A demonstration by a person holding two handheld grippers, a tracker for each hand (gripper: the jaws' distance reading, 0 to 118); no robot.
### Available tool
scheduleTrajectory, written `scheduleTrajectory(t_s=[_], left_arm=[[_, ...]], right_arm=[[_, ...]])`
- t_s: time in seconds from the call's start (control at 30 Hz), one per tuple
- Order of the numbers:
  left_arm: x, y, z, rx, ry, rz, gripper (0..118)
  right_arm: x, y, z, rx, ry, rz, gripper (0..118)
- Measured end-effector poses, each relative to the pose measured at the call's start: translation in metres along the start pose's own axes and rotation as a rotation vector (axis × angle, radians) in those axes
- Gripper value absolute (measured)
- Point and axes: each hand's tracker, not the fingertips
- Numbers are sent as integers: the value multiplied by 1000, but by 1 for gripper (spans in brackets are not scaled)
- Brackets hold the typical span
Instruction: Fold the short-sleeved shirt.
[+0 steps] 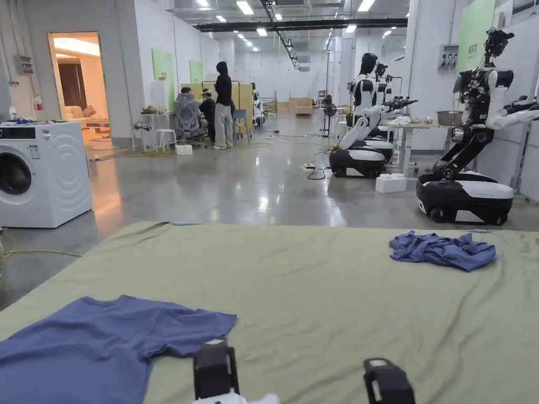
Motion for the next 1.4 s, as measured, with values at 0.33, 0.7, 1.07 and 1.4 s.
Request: scheduleTrajectory(t_s=[0.33, 0.7, 1.07, 1.4], left_arm=[[-87, -83, 32, 95, 219, 1547, 118], [-80, -66, 29, 91, 152, 1363, 118], [-83, -63, 34, 78, 194, 1313, 118], [-86, -61, 44, 100, 182, 1297, 118]], right_arm=[[96, -75, 29, 55, -118, -1709, 118], [85, -52, 37, 35, -198, -1483, 118], [90, -57, 51, 43, -233, -1541, 118], [95, -51, 59, 17, -261, -1499, 118]])
